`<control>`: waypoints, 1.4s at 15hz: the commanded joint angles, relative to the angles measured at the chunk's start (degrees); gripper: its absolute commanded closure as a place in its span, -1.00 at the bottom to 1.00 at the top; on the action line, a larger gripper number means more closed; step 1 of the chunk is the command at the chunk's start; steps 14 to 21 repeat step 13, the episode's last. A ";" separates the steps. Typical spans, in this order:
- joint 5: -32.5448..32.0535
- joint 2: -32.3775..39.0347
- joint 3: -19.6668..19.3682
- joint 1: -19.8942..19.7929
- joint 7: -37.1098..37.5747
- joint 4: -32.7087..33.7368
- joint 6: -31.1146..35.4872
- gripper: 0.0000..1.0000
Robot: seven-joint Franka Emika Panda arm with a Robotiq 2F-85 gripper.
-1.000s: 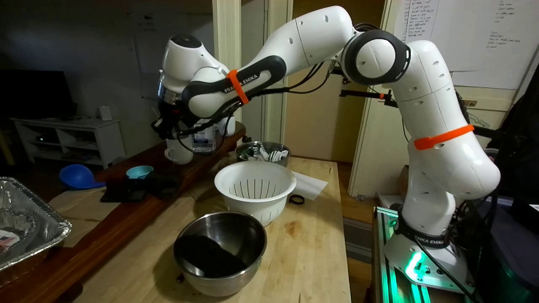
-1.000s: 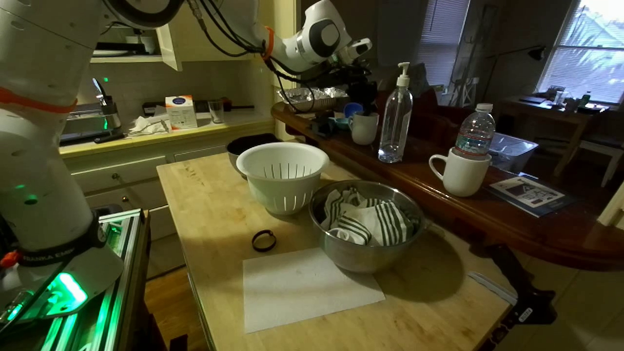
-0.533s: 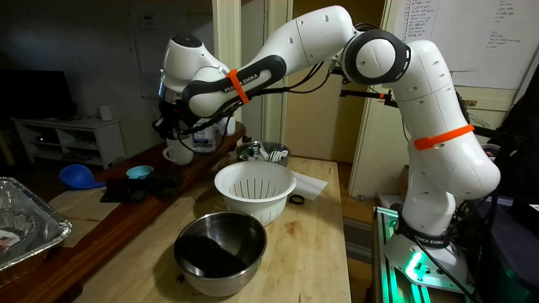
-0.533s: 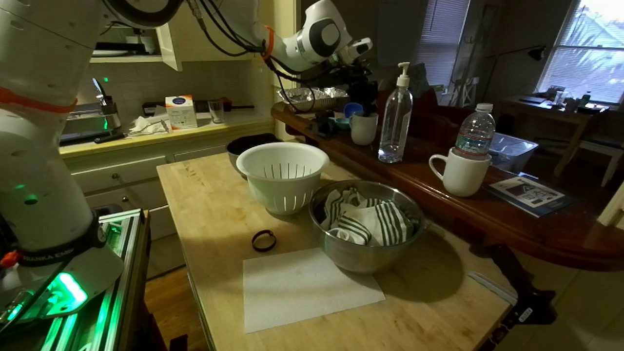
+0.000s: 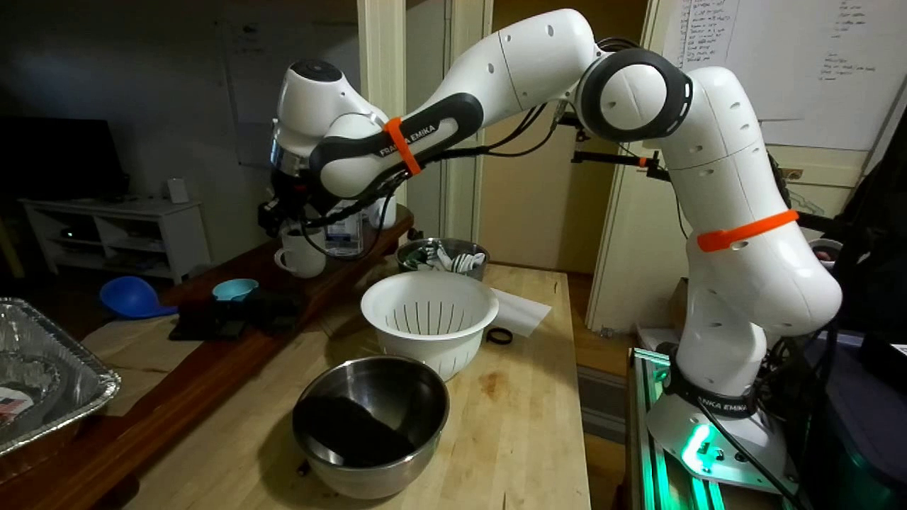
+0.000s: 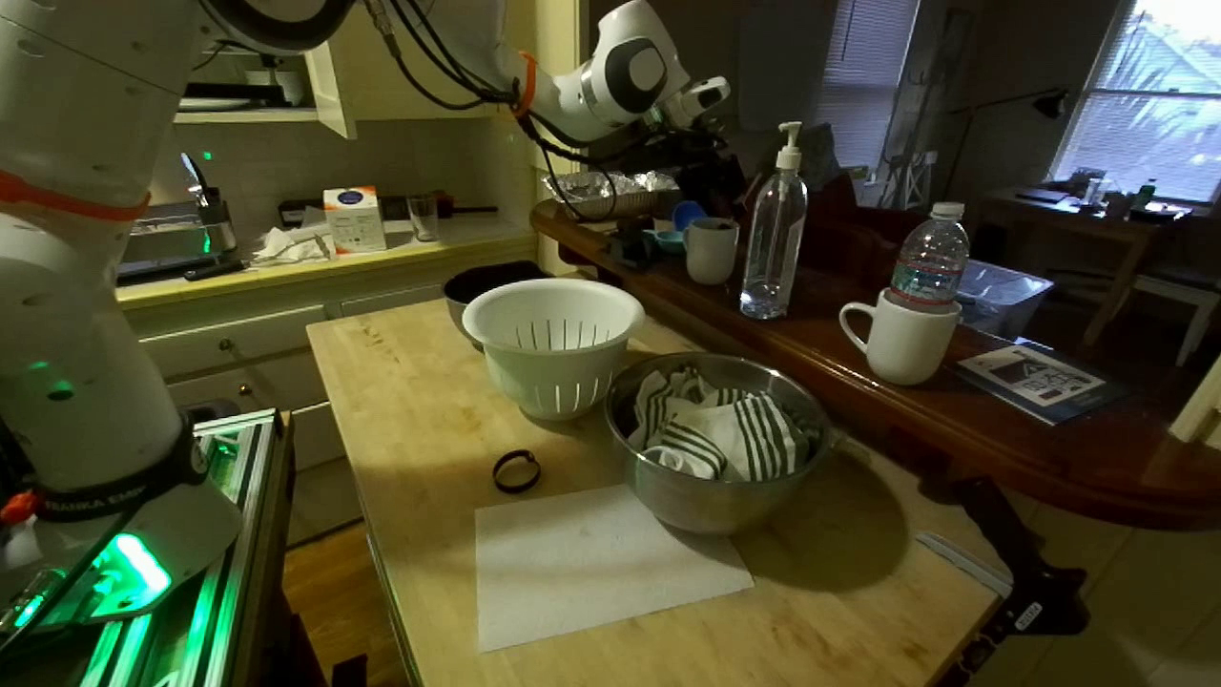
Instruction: Put the screwdriver in the left cup
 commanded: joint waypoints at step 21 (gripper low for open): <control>5.43 -18.73 3.54 -4.29 -4.80 -8.17 -10.29 -1.00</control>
